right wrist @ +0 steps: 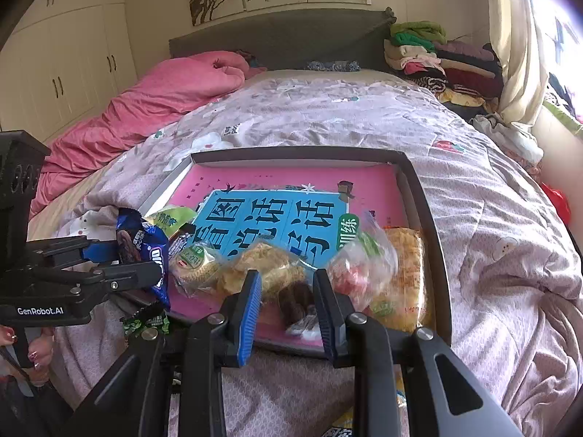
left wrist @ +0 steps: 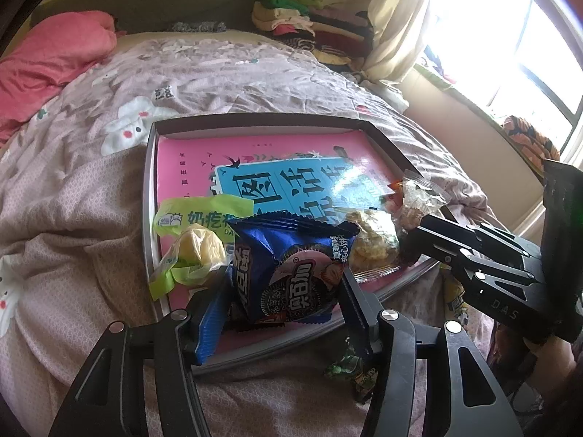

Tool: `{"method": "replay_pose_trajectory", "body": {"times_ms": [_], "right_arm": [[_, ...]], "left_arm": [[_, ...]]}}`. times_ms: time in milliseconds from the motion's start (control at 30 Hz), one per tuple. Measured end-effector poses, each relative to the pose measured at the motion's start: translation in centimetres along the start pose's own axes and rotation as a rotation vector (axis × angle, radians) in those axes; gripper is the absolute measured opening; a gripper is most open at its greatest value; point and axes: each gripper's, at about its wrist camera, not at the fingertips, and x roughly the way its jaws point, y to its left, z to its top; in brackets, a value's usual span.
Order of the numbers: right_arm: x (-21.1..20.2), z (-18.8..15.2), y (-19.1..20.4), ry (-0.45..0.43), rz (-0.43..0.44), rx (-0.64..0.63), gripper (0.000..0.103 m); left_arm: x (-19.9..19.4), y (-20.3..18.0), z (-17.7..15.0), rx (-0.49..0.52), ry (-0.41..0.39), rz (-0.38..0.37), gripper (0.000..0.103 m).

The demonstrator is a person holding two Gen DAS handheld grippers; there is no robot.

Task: Organize snacks
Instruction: 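Lower and release the Oreo bag in the tray while the right tool releases the chocolate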

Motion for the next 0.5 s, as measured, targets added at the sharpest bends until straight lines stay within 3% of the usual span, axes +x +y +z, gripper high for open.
{"method": "replay_pose_trajectory", "body": {"times_ms": [500], "right_arm": [[-1.3, 0.1, -0.3, -0.016, 0.01, 0.026, 0.029]], "left_arm": [[-0.5, 0.1, 0.1, -0.013, -0.009, -0.009, 0.069]]}}
